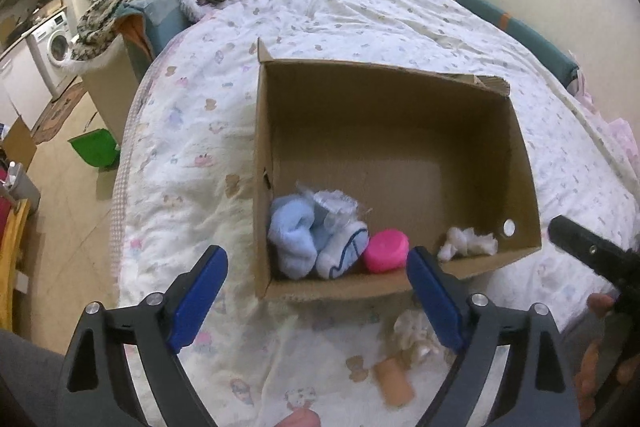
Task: Organize soft objects
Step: 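Move the left tool back toward the orange cylinder and scrunchies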
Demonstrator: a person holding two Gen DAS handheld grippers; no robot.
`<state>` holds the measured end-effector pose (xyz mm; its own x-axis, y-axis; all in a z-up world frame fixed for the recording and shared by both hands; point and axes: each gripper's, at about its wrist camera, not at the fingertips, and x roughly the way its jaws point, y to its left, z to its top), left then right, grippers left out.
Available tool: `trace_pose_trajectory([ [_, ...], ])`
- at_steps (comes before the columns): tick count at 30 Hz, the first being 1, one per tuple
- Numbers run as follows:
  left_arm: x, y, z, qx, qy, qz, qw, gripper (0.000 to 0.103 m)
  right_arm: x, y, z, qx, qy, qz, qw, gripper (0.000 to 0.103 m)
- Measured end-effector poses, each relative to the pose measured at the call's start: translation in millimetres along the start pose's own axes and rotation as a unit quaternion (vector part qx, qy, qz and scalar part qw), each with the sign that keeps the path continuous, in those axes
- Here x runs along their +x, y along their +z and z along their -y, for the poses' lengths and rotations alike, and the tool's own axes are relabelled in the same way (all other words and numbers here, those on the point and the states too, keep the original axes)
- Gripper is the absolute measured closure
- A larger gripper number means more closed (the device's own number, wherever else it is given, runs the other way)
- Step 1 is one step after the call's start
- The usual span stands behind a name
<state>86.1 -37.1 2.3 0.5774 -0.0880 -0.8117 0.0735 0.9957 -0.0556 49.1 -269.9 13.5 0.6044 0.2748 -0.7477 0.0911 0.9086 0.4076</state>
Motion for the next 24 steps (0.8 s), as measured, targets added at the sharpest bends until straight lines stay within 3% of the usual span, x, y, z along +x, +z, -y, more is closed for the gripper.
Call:
trace_pose_trajectory([
  [20,-15,-39,-4,-0.006,0.022,-0.019,0.9996,0.009,-8,-27,1,0.017,-0.003,-0.029,0.999,0.000],
  [24,-9,-44,-11,-0.024,0.017,-0.044,0.9986,0.009,-3,-31,3,0.029,-0.009,-0.044,0.999,0.000],
])
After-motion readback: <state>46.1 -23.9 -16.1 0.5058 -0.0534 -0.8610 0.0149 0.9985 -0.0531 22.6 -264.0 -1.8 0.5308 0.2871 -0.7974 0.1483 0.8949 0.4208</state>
